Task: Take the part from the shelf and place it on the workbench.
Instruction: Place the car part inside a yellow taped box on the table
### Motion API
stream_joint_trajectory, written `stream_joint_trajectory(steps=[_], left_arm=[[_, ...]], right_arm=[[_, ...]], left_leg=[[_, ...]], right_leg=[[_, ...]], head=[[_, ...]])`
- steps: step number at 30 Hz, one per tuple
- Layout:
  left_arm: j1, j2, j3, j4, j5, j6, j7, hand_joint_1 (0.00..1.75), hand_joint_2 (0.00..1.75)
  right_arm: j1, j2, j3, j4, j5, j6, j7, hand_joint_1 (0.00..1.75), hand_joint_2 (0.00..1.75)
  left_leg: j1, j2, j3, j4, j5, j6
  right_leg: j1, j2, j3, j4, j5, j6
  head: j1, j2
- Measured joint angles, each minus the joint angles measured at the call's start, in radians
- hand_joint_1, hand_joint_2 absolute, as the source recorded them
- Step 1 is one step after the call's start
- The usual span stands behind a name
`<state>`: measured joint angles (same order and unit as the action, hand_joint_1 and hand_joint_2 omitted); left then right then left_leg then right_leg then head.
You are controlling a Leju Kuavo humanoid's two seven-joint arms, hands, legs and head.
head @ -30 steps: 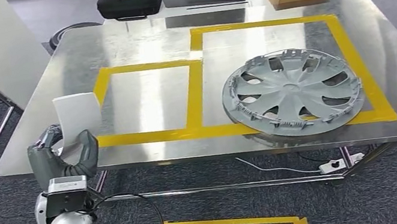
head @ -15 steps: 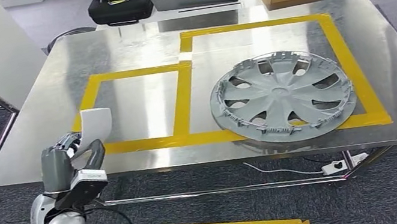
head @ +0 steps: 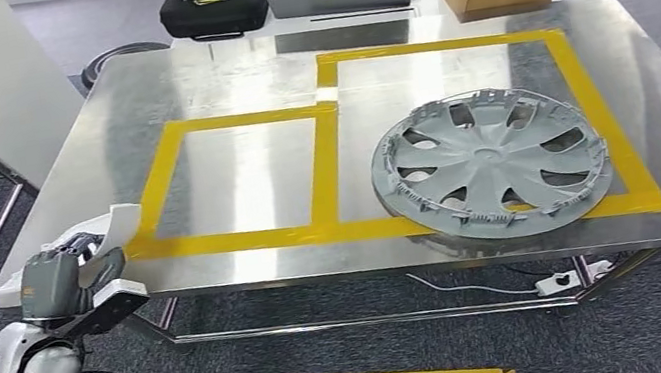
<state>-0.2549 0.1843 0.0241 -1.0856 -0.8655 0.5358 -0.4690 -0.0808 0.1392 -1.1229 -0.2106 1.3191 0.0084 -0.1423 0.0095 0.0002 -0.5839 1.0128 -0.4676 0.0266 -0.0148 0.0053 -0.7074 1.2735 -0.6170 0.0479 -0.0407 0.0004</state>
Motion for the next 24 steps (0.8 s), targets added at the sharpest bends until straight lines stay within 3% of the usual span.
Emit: stream_joint_trajectory(steps=[1,2,5,7,9,11,12,15,16,17,18,20,22,24], left_arm=[[-0.018,0.015,0.007,0.040,-0.029,0.006,-0.007,1.75,1.75],[-0.037,0.030,0.013,0.081,-0.058,0.011,-0.012,1.75,1.75],[-0.095,0.055,0.019,0.173,-0.113,0.011,-0.019,1.75,1.75],[-0.132,0.058,0.017,0.217,-0.138,0.001,-0.018,1.75,1.75],[-0.164,0.055,0.006,0.251,-0.165,-0.010,-0.007,1.75,1.75],[-0.194,0.051,-0.013,0.274,-0.183,-0.018,0.008,1.75,1.75],[-0.207,0.049,-0.021,0.283,-0.188,-0.022,0.011,1.75,1.75],[-0.234,0.036,-0.051,0.306,-0.203,-0.046,0.012,1.75,1.75],[-0.242,0.028,-0.065,0.312,-0.210,-0.058,0.012,1.75,1.75],[-0.253,0.019,-0.084,0.317,-0.217,-0.072,0.013,1.75,1.75],[-0.266,0.009,-0.106,0.320,-0.224,-0.088,0.015,1.75,1.75],[-0.301,-0.011,-0.152,0.324,-0.232,-0.125,0.023,1.75,1.75],[-0.340,-0.033,-0.204,0.325,-0.234,-0.164,0.035,1.75,1.75],[-0.369,-0.051,-0.258,0.325,-0.232,-0.202,0.049,1.75,1.75]], right_arm=[[0.001,-0.002,0.000,0.000,0.004,0.001,0.000,0.00,0.00],[0.001,-0.004,0.001,0.000,0.007,0.002,0.000,0.00,0.00],[-0.003,-0.010,0.006,0.000,0.013,0.005,0.000,0.00,0.00],[-0.006,-0.011,0.010,0.000,0.016,0.007,0.000,0.00,0.00],[-0.007,-0.011,0.015,0.000,0.021,0.009,0.001,0.00,0.00],[-0.008,-0.011,0.019,0.000,0.025,0.010,0.002,0.00,0.00],[-0.009,-0.011,0.020,0.000,0.026,0.010,0.002,0.00,0.00],[-0.009,-0.012,0.024,0.000,0.029,0.011,0.002,0.00,0.00],[-0.009,-0.013,0.024,0.000,0.029,0.011,0.001,0.00,0.00],[-0.009,-0.014,0.024,0.000,0.030,0.012,0.001,0.00,0.00],[-0.010,-0.014,0.025,0.000,0.031,0.014,0.001,0.00,0.00],[-0.011,-0.014,0.028,0.000,0.033,0.018,0.001,0.00,0.00],[-0.013,-0.014,0.030,0.000,0.034,0.022,0.000,0.00,0.00],[-0.014,-0.015,0.031,0.000,0.034,0.025,0.000,0.00,0.00]], left_leg=[[-0.001,0.000,0.000,0.000,0.000,0.000],[-0.001,-0.001,0.001,0.001,0.000,0.000],[-0.002,-0.004,0.000,0.007,-0.004,-0.007],[-0.005,-0.006,-0.004,0.009,-0.004,-0.017],[-0.005,-0.007,-0.006,0.007,-0.001,-0.028],[-0.003,-0.005,-0.015,0.028,-0.018,-0.038],[-0.002,-0.004,-0.031,0.063,-0.039,-0.043],[0.000,-0.003,-0.120,0.255,-0.118,-0.051],[0.001,-0.003,-0.142,0.295,-0.124,-0.051],[0.001,-0.003,-0.145,0.295,-0.109,-0.050],[0.002,-0.003,-0.129,0.254,-0.076,-0.048],[0.001,-0.004,-0.071,0.122,-0.004,-0.041],[-0.003,-0.004,-0.034,0.035,0.017,-0.033],[-0.006,-0.005,-0.031,0.018,0.009,-0.024]], right_leg=[[0.000,0.000,-0.012,0.018,0.005,0.000],[0.000,0.000,-0.004,-0.003,0.029,-0.001],[0.001,-0.001,0.086,-0.196,0.118,-0.008],[0.003,-0.001,0.115,-0.252,0.127,-0.016],[0.004,-0.001,0.117,-0.256,0.131,-0.027],[0.001,-0.001,0.119,-0.260,0.135,-0.039],[-0.001,-0.002,0.120,-0.262,0.137,-0.044],[0.000,-0.001,0.121,-0.262,0.135,-0.051],[0.000,-0.001,0.121,-0.262,0.135,-0.051],[0.000,-0.001,0.122,-0.261,0.134,-0.051],[0.000,-0.001,0.124,-0.261,0.133,-0.050],[0.002,-0.002,0.126,-0.259,0.130,-0.045],[0.004,-0.002,0.121,-0.257,0.130,-0.034],[0.004,-0.002,0.116,-0.257,0.132,-0.022]], head=[[0.000,0.000],[0.000,0.000],[0.000,0.000],[-0.001,0.000],[-0.001,0.000],[-0.003,0.000],[-0.005,0.000],[-0.008,0.000],[-0.008,0.000],[-0.008,0.000],[-0.007,0.000],[-0.007,0.000],[-0.006,0.000],[-0.006,0.000]])
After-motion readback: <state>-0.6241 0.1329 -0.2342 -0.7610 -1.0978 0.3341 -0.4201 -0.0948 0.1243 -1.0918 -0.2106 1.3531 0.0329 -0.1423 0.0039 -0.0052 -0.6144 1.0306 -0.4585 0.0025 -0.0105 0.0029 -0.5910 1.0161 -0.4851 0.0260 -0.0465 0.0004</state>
